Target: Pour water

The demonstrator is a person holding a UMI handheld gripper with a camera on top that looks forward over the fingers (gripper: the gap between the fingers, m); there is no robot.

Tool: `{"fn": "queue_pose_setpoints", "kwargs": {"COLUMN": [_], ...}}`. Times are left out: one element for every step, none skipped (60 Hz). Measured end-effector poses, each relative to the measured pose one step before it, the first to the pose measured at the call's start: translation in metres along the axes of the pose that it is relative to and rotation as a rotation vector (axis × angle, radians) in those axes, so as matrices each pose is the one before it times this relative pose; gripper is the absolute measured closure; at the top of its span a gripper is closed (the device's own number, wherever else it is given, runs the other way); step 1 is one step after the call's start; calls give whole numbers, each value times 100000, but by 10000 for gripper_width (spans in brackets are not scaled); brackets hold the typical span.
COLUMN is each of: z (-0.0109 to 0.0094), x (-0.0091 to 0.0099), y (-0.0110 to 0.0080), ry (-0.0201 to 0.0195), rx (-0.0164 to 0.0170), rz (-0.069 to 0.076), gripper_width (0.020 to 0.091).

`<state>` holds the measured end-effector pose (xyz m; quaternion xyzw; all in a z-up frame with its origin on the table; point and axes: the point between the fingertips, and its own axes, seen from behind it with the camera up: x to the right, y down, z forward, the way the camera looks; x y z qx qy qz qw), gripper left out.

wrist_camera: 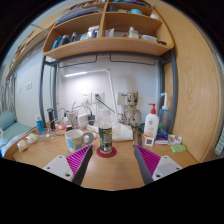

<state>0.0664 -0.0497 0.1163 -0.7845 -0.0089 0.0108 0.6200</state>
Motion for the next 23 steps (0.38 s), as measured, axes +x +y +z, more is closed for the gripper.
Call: {"fn": "queue_pose_setpoints", "kwargs": {"z": [-388,-366,-342,-313,-284,-268,-243,-191,-211,-148,-151,-110,-66,-52,-58,-81,-73,-52,-54,-97,12,-16,-12], "x": [181,166,175,160,156,158,181,112,219,221,274,270,163,123,121,105,98,89,87,111,146,118,113], "y": [-55,-74,-100,-68,-23,7,29,16,88,65,76,112,113,121,161,166,152,130,105,92,18,-18,-29], "ry": [302,298,240,140,120,132,117,288,206,416,531,573,524,255,77,0,117,107,253,347,446,324,217], "rx": [227,384,478,443,260,47,-68,-142,-7,-100,-137,-140,-262,-319,-445,-378,-324,-274,-205,3,21,48,107], "rz": [590,564,480,462,419,288,173,194,58,117,93,18,-38,-155,-209,-227,-116,-11,8,16,38,152,204], "gripper_width": [242,242,241,242,244,243,243,244,244,240,242,244,241,246,248,248,248,249,248,247,247,246,246]}}
